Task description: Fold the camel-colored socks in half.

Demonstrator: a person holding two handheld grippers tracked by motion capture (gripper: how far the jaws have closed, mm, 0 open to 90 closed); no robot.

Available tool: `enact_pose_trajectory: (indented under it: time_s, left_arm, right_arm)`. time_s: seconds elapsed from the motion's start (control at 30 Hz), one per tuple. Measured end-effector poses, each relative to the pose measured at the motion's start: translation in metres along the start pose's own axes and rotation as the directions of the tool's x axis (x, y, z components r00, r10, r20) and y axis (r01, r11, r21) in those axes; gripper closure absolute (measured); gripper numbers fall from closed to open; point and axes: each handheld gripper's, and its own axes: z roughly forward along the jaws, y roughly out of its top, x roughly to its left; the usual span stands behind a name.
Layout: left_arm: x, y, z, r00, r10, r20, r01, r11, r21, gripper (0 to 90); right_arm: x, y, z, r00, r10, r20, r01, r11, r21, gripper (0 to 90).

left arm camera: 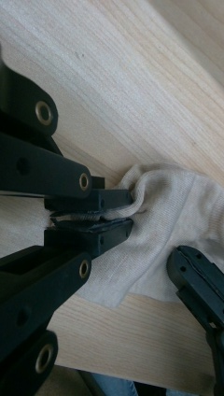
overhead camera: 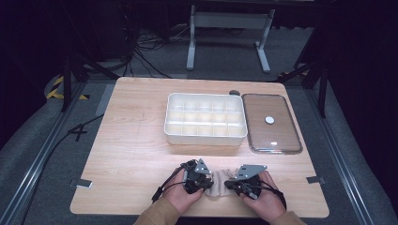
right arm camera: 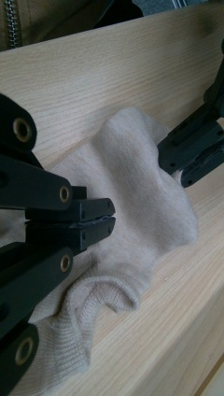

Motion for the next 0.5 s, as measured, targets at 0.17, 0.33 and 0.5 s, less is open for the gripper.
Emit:
enact_pose_trajectory:
  time_s: [0.17,0.33,0.5]
  left_arm:
    - [0.004,0.000,-0.013,0.9988,-0.036,0.033,0.038,0.9983,-0.044,84.7]
    - [0.010,-0.002,-0.030,0.9928,-0.078,0.091,0.088,0.9894,-0.116,84.7]
    - [0.013,-0.003,-0.041,0.9823,-0.114,0.149,0.138,0.9774,-0.160,84.7]
  right_arm:
    - [0.003,0.001,0.002,1.0000,0.000,-0.007,0.000,1.000,-0.006,90.0]
    - [0.008,0.004,0.006,0.9996,-0.006,-0.026,0.006,1.000,-0.013,90.0]
    - [0.017,0.009,0.012,0.9992,0.006,-0.041,-0.007,1.000,-0.027,90.0]
